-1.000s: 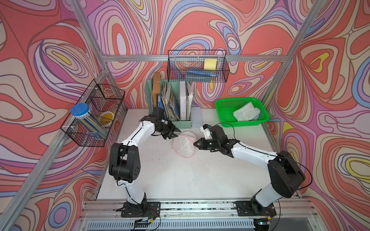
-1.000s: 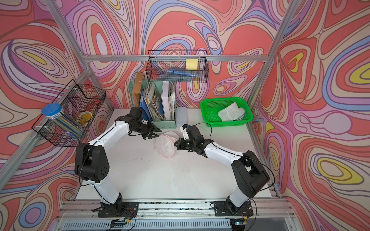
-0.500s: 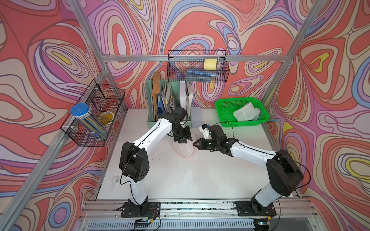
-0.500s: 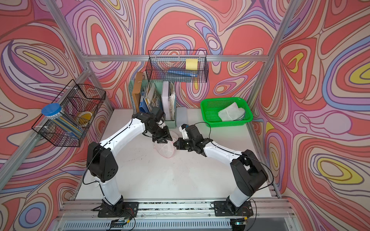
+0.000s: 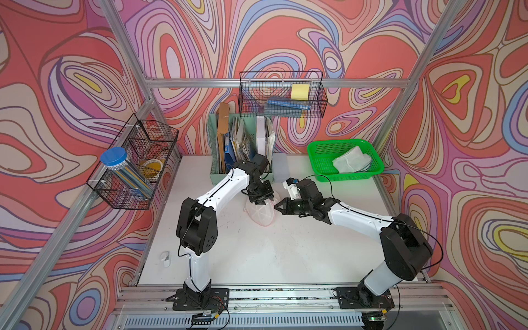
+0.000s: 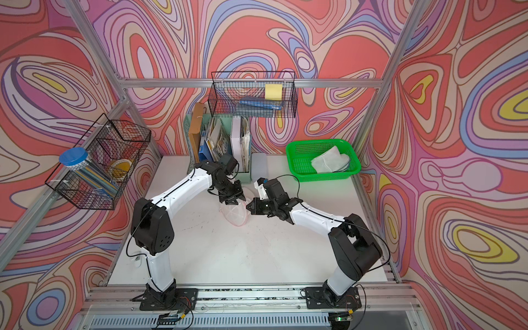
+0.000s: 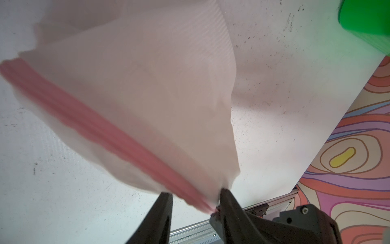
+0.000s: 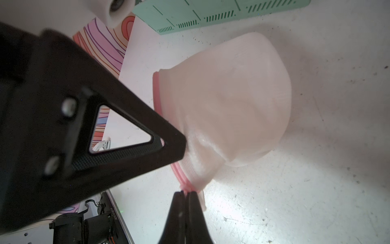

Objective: Turn the laundry bag inside out
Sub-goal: Zip the zipper on the laundry bag.

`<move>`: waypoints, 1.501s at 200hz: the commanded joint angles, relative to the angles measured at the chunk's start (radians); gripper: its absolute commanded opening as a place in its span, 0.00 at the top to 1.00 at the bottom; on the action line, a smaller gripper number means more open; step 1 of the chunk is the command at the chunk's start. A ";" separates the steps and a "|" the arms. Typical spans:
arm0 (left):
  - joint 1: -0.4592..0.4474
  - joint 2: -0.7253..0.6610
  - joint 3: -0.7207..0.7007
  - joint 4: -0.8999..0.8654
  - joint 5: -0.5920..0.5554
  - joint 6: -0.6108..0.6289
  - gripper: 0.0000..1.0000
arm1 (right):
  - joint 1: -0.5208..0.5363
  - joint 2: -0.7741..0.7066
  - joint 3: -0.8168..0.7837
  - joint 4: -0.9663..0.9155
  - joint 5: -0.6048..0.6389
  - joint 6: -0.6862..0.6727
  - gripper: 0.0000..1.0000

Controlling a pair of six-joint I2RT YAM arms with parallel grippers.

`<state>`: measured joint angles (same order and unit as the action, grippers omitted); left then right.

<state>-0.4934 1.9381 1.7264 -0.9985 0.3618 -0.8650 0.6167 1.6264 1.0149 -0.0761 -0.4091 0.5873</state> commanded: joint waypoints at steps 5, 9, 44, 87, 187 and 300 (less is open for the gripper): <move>-0.015 0.033 0.003 0.031 -0.002 -0.032 0.80 | 0.007 0.000 0.008 -0.001 -0.007 -0.018 1.00; -0.015 0.034 0.002 0.033 0.000 -0.035 0.86 | 0.006 -0.002 0.008 -0.001 -0.006 -0.020 1.00; -0.012 0.032 0.019 0.015 -0.017 -0.040 1.00 | 0.007 -0.011 -0.008 -0.012 0.000 -0.024 1.00; 0.084 -0.004 0.004 0.043 0.053 -0.070 1.00 | 0.007 -0.047 -0.049 -0.025 0.008 -0.026 1.00; 0.404 -0.205 -0.429 0.507 0.327 -0.362 0.89 | 0.005 -0.098 -0.106 -0.019 0.024 -0.014 1.00; 0.067 -0.134 -0.122 -0.003 0.063 0.028 0.59 | 0.005 -0.020 -0.005 -0.041 0.006 -0.049 1.00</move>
<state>-0.3679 1.7580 1.5654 -0.8627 0.5091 -0.9077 0.6231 1.5864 0.9855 -0.1009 -0.3981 0.5579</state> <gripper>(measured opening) 0.421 0.040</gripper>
